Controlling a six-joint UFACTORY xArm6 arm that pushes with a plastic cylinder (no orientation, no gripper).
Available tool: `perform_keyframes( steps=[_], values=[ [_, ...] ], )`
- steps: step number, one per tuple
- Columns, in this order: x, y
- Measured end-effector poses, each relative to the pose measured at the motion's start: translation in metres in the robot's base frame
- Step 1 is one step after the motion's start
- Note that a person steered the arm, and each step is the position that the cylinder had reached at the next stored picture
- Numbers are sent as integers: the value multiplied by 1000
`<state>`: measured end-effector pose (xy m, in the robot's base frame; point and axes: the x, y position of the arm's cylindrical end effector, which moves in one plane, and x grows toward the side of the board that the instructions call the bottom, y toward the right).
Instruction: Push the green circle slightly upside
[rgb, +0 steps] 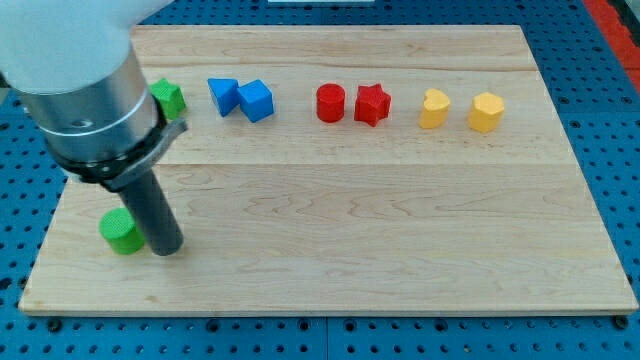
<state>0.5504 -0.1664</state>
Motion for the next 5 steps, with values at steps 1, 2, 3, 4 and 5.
perform_keyframes(
  steps=[1, 2, 3, 4, 5],
  values=[
    [-17, -49],
    [-8, -36],
    [14, -61],
    [19, -109],
    [-31, -112]
  ],
)
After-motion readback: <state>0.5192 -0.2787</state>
